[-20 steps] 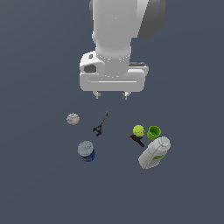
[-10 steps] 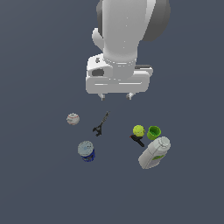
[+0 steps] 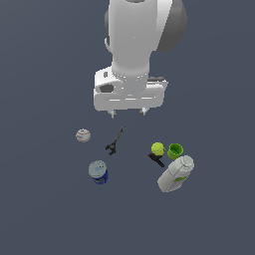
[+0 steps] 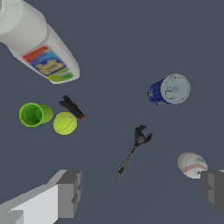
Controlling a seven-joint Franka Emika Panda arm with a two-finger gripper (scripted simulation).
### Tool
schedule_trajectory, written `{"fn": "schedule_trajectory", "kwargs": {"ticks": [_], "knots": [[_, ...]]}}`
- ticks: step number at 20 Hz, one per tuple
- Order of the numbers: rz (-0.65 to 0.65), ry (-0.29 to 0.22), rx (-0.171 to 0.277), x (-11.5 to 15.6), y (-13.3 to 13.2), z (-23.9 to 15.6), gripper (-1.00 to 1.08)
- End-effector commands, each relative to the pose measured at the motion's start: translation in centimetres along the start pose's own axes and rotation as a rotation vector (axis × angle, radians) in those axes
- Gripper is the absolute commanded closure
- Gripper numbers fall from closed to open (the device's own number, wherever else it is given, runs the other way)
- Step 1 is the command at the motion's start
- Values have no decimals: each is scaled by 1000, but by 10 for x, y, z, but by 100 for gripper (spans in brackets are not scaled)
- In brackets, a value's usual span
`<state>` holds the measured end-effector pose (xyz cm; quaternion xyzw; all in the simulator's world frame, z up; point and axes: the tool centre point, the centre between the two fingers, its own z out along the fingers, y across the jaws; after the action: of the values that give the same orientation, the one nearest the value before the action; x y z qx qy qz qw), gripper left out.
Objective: Pick up a designated object from a clutter of objects.
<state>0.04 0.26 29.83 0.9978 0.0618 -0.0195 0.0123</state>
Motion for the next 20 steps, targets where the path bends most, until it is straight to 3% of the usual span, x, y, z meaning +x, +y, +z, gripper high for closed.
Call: {"fn": "schedule_trajectory", "kwargs": {"ticks": [1,20], "knots": [[-22,1,4,0,6,6,-92],[-291,21,33,-14,80,76,-92]]}}
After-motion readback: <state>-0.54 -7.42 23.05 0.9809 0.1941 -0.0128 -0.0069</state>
